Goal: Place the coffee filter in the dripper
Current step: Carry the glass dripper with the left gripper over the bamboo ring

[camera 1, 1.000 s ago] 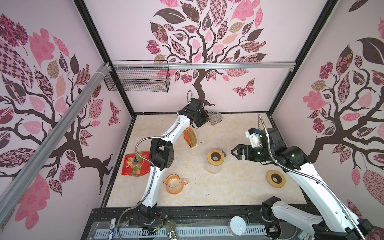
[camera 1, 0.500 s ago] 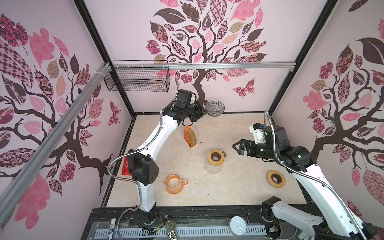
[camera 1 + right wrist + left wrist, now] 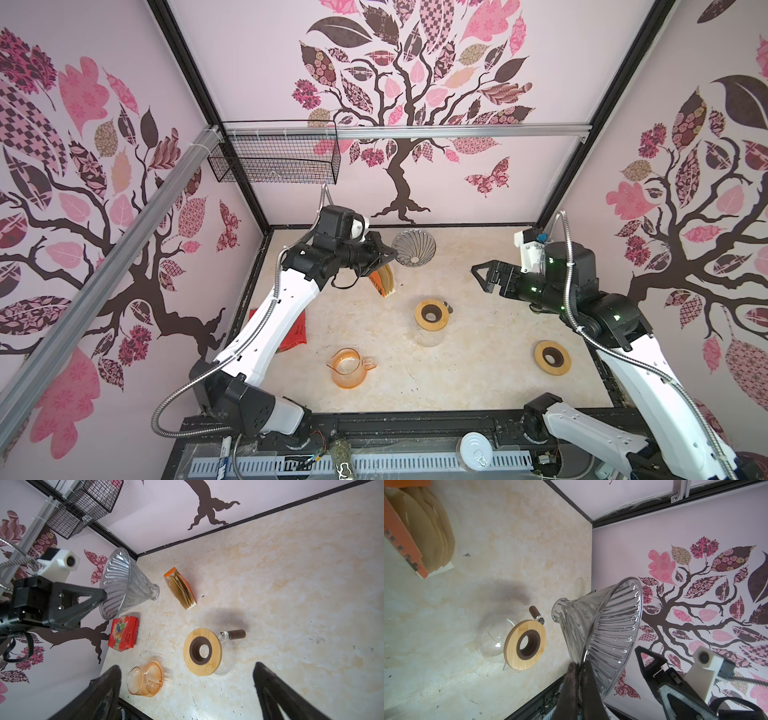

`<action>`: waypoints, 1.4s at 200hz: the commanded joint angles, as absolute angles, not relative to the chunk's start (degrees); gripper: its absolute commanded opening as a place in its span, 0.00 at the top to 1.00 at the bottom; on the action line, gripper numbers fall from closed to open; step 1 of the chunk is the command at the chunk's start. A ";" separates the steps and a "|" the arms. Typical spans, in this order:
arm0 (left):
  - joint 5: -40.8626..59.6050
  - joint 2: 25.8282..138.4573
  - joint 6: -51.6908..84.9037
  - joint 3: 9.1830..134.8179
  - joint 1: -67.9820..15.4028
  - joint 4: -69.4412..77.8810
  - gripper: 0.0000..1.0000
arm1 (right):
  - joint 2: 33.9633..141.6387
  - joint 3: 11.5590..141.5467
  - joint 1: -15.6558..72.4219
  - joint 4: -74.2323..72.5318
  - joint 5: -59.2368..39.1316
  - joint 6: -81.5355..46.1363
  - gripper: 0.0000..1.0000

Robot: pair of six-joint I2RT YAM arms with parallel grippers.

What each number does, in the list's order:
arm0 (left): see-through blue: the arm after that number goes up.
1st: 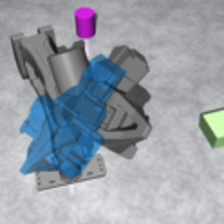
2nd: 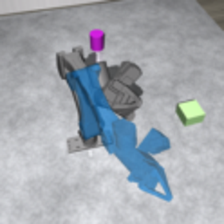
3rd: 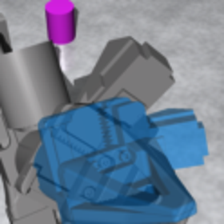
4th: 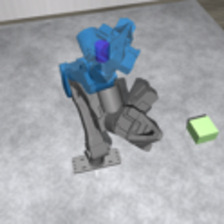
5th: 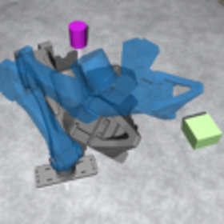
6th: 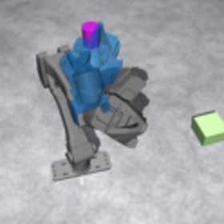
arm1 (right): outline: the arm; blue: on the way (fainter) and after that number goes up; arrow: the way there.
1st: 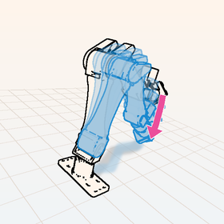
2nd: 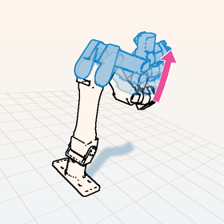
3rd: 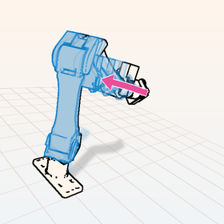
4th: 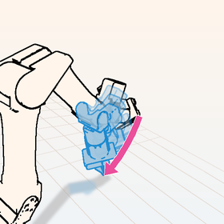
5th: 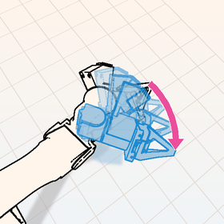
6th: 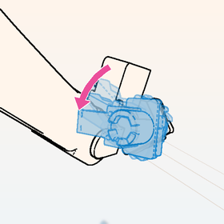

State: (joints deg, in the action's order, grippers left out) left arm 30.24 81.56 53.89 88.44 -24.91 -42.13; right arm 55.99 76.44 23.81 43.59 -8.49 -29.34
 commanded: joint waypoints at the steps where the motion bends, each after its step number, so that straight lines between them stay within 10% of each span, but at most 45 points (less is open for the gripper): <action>1: 32.12 77.64 52.56 83.85 -25.30 -43.13 1.00 | 55.50 76.87 23.74 38.57 -7.06 -28.36 0.00; 280: 33.22 87.42 48.60 76.58 -35.29 -38.69 1.00 | 54.15 61.84 23.75 40.34 -15.28 -34.16 0.00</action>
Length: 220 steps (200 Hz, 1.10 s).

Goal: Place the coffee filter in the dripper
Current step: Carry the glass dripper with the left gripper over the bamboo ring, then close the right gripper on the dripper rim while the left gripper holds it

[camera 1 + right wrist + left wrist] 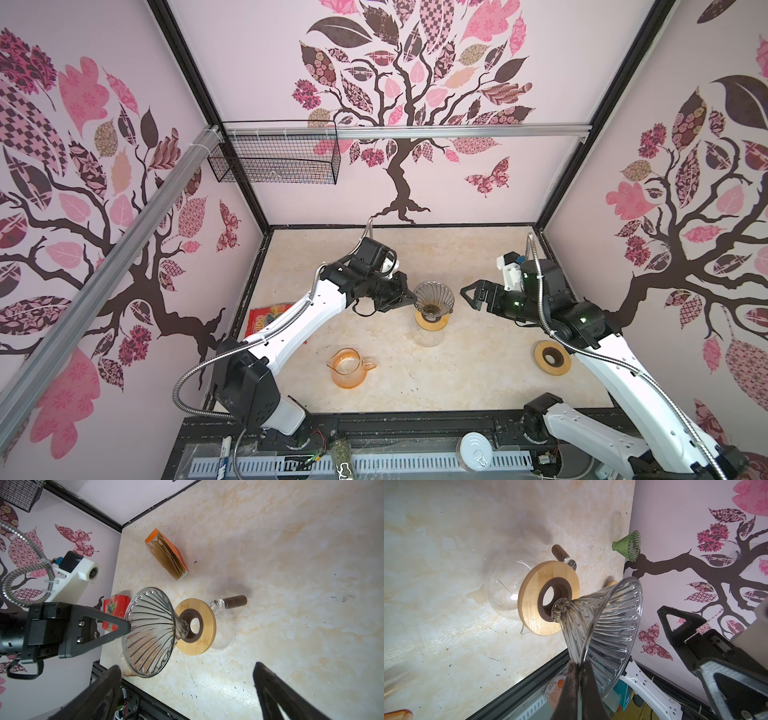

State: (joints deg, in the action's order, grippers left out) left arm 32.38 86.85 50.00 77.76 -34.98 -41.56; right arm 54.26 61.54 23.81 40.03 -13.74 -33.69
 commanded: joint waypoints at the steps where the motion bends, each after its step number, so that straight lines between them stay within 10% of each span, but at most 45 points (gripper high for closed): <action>1: 33.22 87.44 48.60 76.57 -35.27 -38.72 1.00 | 54.15 61.77 23.78 40.34 -15.29 -34.18 0.00; 129: 33.40 89.30 47.38 75.50 -35.24 -38.08 1.00 | 56.72 59.56 23.82 37.21 -18.52 -34.36 0.00; 220: 32.94 88.91 46.89 74.07 -35.25 -37.59 1.00 | 62.58 59.62 23.81 33.94 -21.31 -32.89 0.19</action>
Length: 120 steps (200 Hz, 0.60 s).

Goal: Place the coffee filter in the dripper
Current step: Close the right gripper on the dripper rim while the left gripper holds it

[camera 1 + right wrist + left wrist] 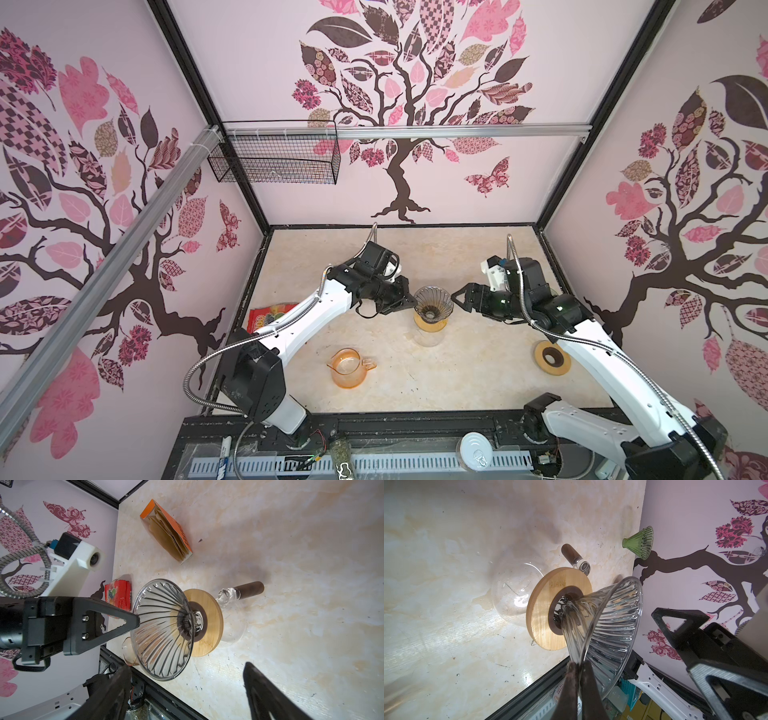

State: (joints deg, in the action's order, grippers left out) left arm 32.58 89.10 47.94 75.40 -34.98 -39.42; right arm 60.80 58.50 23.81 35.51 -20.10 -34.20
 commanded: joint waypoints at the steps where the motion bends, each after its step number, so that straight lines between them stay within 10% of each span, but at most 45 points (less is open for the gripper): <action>1: 32.90 88.93 46.91 74.08 -35.25 -37.60 1.00 | 62.67 59.60 23.81 33.93 -21.33 -32.88 0.19; 120: 32.63 88.86 46.67 73.17 -35.28 -37.09 1.00 | 68.53 59.36 24.26 30.75 -24.87 -32.19 0.59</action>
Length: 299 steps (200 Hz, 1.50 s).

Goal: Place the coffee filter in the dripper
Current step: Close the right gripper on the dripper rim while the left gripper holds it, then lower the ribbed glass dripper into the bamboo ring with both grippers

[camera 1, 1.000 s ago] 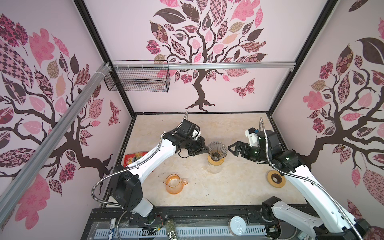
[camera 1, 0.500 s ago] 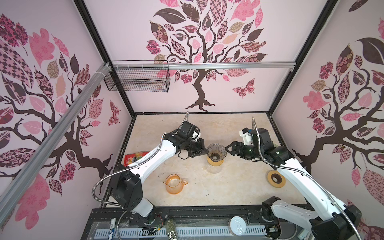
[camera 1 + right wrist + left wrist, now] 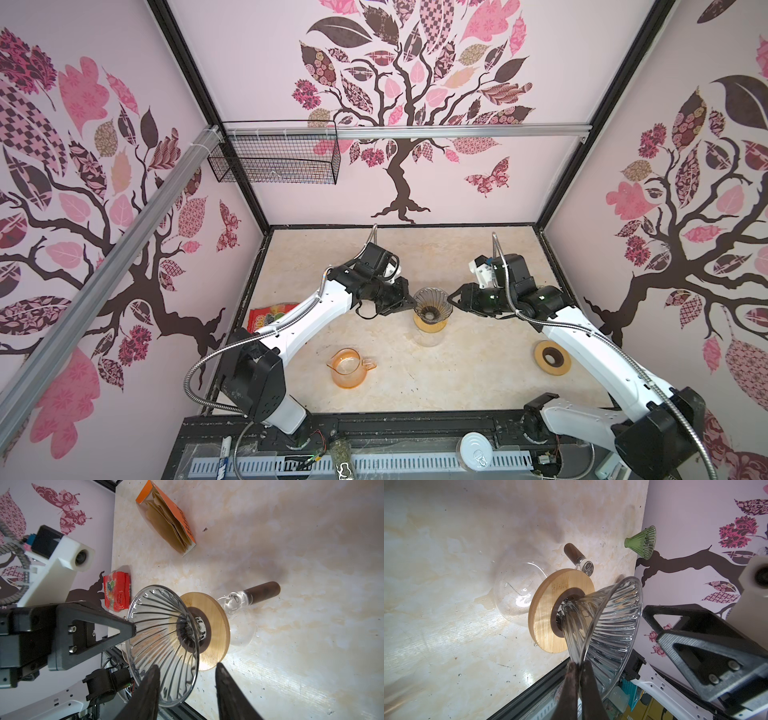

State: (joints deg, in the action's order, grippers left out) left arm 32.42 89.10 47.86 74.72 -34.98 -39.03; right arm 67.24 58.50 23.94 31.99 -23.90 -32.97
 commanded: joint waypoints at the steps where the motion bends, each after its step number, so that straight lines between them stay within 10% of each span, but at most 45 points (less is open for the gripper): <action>1: 32.62 88.81 46.67 73.15 -35.26 -37.09 1.00 | 68.54 59.34 24.21 30.71 -24.87 -32.22 0.59; 218: 32.64 88.77 46.08 72.40 -35.24 -36.68 1.00 | 71.11 56.96 24.50 28.57 -26.89 -32.39 0.92; 299: 30.99 87.62 44.34 74.61 -35.24 -39.32 0.85 | 71.27 56.69 24.52 28.83 -26.98 -32.08 0.99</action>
